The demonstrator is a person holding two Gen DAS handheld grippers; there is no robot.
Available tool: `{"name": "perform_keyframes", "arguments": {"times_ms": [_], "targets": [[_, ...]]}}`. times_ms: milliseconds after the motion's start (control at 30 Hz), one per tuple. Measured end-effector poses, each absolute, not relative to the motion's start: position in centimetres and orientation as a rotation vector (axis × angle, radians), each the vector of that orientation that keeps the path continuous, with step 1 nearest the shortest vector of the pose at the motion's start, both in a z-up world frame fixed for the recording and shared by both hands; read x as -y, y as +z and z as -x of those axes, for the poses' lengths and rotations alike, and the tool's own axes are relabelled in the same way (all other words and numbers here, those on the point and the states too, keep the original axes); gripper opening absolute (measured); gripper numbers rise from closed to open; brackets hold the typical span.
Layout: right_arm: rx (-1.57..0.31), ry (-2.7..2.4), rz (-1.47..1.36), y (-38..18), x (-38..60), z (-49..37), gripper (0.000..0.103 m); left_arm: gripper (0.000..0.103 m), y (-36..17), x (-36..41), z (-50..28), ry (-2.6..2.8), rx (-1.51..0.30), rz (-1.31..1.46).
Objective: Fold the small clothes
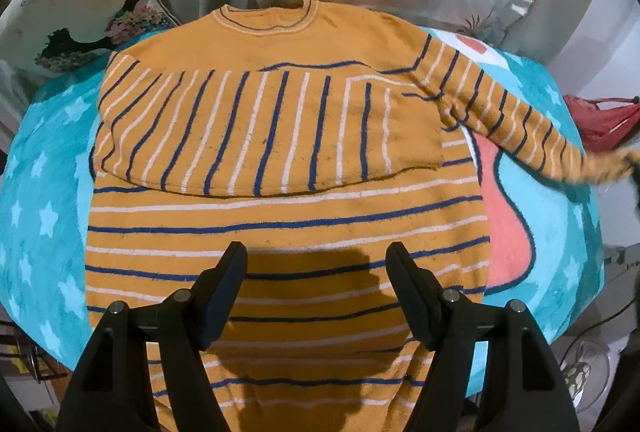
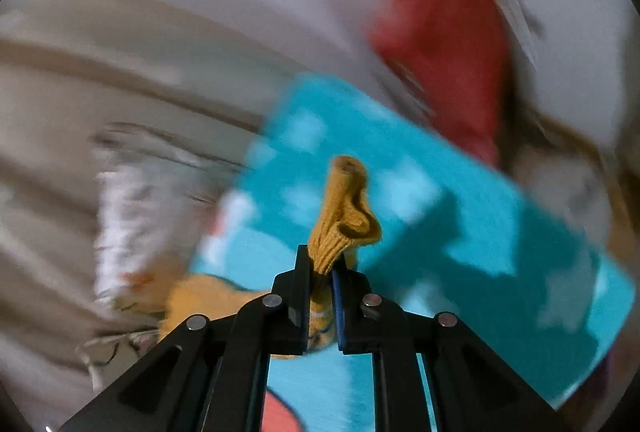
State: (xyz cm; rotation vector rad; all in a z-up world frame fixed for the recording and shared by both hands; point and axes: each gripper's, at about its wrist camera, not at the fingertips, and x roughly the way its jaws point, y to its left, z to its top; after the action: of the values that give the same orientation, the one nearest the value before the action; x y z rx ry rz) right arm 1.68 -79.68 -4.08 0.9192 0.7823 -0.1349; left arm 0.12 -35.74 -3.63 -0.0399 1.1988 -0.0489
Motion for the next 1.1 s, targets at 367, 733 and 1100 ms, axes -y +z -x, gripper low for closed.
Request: {"name": "perform_keyframes", "arguments": {"times_ms": [367, 733, 1100], "targets": [[-0.795, -0.372, -0.9, -6.0, 83.5, 5.6, 0.038, 0.071, -4.7, 35.5, 0.4, -0.051, -1.242, 0.062], [-0.868, -0.268, -1.144, -12.0, 81.5, 2.6, 0.038, 0.071, -5.0, 37.4, 0.8, -0.102, -1.25, 0.021], [-0.941, -0.388, -0.993, -13.3, 80.4, -1.0, 0.009, 0.071, -5.6, 33.3, 1.6, -0.023, -1.267, 0.095]]}}
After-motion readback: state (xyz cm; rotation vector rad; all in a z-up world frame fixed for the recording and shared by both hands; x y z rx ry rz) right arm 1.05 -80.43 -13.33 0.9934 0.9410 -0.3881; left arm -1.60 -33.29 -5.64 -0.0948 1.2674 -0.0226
